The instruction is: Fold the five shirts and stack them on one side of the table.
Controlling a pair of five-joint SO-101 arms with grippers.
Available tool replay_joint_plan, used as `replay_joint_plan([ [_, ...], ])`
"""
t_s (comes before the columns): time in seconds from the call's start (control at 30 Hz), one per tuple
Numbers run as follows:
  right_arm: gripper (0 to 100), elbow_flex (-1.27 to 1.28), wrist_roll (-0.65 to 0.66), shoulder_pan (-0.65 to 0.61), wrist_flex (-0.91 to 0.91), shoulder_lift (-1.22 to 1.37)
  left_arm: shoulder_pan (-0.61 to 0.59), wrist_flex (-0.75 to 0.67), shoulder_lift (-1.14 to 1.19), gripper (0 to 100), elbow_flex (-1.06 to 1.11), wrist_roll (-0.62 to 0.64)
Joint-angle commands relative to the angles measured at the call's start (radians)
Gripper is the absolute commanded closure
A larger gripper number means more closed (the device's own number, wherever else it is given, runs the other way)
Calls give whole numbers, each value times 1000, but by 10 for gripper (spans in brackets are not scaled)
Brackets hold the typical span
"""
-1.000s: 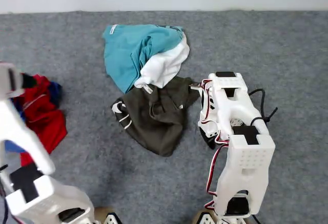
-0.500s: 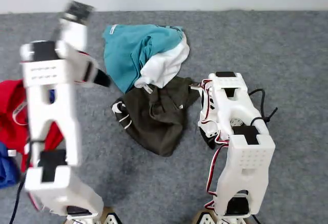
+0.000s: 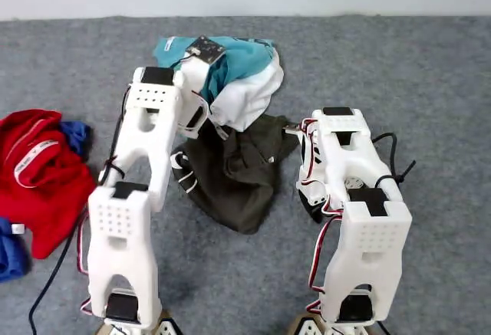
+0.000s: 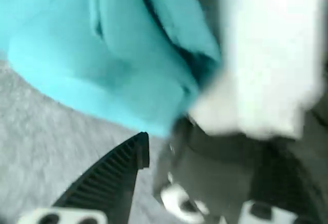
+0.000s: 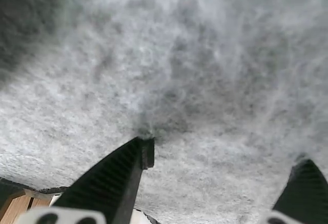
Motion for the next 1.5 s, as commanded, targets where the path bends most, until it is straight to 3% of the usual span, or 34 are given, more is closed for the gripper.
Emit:
replay_joint_plan([
  [0.0, 601, 18, 0, 4, -35, 15, -15, -25, 112, 686, -170, -8],
  [0.13, 601, 18, 0, 4, -35, 15, -5, -15, 275, 687, -377, -8],
  [0.37, 601, 18, 0, 4, -35, 15, 37, 189, 451, 697, -716, -11],
  [0.47, 601, 18, 0, 4, -38, 15, 57, 229, 512, 788, -839, -17],
  [0.6, 601, 21, 0, 4, -47, 13, 55, 238, 577, 992, -944, -15],
  [0.77, 601, 21, 0, 4, -47, 13, 2, 338, 580, 987, -1078, -14],
  [1.47, 601, 21, 0, 4, -48, 13, -595, 341, -196, 988, -1061, -8],
])
